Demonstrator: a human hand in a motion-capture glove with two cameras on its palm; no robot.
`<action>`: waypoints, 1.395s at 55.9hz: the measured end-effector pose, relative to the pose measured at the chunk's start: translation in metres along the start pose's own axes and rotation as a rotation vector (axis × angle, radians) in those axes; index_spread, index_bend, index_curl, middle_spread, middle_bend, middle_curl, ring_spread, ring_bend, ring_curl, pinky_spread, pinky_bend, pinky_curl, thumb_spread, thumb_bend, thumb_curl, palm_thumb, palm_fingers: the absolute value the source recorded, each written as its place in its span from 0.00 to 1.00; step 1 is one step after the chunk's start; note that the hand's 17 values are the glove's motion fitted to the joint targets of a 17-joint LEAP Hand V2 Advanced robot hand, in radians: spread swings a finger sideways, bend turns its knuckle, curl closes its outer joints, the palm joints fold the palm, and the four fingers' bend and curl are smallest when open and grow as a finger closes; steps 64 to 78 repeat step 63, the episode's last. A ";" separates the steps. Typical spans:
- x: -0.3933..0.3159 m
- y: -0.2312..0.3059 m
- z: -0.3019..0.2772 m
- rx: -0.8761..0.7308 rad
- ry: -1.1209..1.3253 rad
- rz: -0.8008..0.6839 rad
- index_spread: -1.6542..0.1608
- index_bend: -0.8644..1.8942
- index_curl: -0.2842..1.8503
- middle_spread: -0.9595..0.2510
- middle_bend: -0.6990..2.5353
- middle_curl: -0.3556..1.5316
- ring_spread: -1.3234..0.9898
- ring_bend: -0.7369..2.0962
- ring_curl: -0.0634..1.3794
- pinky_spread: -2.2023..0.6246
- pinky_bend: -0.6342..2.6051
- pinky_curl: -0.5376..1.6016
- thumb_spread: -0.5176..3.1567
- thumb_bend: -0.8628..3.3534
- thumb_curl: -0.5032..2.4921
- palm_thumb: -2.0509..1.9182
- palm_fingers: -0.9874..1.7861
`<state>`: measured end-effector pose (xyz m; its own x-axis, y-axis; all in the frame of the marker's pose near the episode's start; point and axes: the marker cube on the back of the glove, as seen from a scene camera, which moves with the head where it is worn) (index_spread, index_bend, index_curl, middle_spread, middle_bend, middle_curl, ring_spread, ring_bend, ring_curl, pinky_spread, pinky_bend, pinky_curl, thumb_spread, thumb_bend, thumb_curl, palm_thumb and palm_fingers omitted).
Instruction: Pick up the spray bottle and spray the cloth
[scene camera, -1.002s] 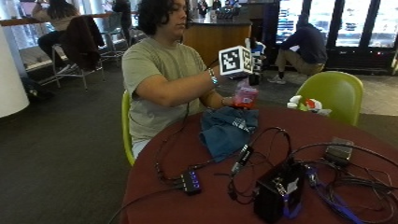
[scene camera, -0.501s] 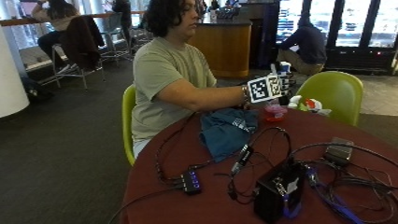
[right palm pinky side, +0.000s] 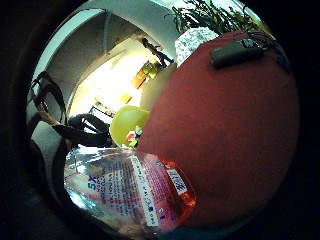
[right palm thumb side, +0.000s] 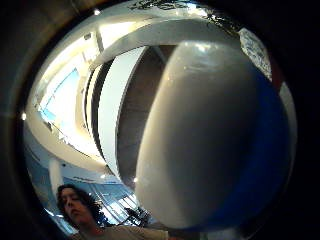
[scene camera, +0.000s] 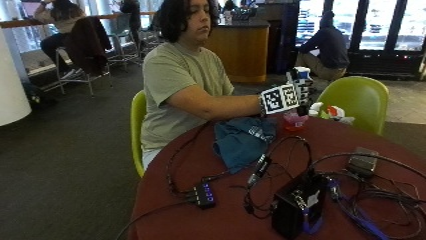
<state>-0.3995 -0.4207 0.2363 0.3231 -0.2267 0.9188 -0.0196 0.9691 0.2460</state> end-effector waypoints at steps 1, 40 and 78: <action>0.000 0.000 0.000 -0.006 -0.003 0.002 0.76 0.44 0.41 0.60 0.41 0.47 0.47 0.47 0.38 0.67 0.32 0.45 0.18 0.20 0.42 0.77 0.85; -0.061 0.103 -0.179 -0.483 0.693 -0.010 0.72 0.36 0.29 0.78 0.29 0.39 0.54 0.39 0.31 0.86 0.29 0.42 0.37 0.19 0.35 0.70 0.54; -0.088 0.188 -0.233 -0.535 0.950 -0.055 0.69 0.35 0.24 0.78 0.30 0.39 0.55 0.38 0.29 0.86 0.28 0.42 0.40 0.20 0.31 0.68 0.50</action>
